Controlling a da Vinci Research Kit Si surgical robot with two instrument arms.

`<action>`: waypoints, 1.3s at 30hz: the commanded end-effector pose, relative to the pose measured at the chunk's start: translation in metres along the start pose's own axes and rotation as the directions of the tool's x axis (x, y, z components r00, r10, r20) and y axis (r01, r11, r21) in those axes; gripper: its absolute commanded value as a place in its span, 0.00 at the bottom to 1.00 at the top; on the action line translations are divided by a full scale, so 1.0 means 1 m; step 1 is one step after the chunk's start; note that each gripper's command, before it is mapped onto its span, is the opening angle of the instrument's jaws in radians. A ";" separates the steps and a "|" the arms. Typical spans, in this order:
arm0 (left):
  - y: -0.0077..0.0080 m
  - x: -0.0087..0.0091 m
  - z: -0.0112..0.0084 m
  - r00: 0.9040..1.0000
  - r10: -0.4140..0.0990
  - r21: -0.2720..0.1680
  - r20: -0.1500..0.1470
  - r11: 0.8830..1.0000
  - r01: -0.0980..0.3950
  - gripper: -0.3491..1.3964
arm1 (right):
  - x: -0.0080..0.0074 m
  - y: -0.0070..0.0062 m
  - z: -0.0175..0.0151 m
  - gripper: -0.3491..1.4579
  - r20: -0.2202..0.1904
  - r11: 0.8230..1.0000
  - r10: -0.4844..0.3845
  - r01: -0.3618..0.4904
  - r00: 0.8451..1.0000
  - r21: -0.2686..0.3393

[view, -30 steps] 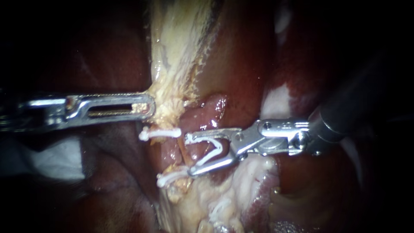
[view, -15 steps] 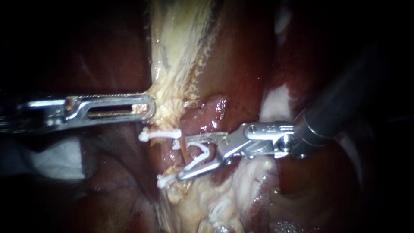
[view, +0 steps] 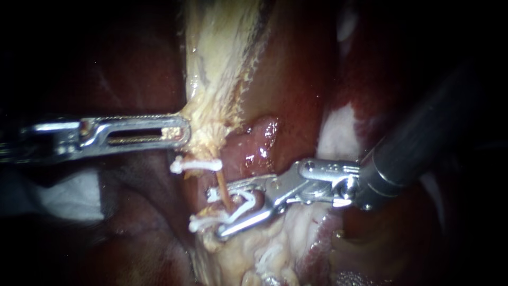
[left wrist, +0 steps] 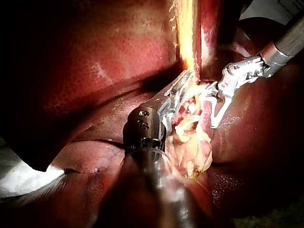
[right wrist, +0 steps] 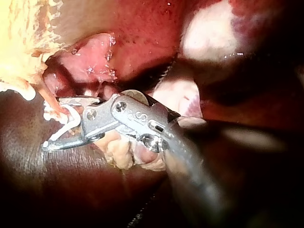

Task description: Clipping first clip right tube

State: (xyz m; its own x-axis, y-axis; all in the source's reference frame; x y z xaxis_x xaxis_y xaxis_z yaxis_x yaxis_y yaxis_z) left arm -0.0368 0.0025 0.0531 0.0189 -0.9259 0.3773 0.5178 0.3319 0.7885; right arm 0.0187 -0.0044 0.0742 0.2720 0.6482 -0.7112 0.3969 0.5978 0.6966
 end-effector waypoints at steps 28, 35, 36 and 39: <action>0.0005 0.0000 0.0003 1.000 0.000 0.001 0.000 1.000 0.000 0.00 | 0.0003 0.0014 -0.0011 0.00 -0.006 0.998 0.060 -0.060 0.998 -0.012; 0.0005 0.0000 0.0003 1.000 0.001 0.001 -0.001 1.000 -0.001 0.00 | 0.0002 0.0013 -0.0010 0.00 -0.005 0.998 0.065 -0.065 0.998 -0.011; 0.0005 0.0000 0.0003 1.000 0.001 0.001 -0.001 1.000 -0.001 0.00 | 0.0002 0.0013 -0.0010 0.00 -0.005 0.998 0.065 -0.065 0.998 -0.011; 0.0005 0.0000 0.0003 1.000 0.001 0.001 -0.001 1.000 -0.001 0.00 | 0.0001 0.0013 -0.0009 0.00 -0.005 0.998 0.064 -0.064 0.998 -0.011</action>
State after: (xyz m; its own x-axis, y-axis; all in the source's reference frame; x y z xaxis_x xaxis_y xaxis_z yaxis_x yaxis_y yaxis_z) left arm -0.0368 0.0028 0.0537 0.0197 -0.9258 0.3774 0.5165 0.3326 0.7890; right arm 0.0184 -0.0030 0.0751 0.2930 0.6878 -0.6642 0.3686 0.5597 0.7422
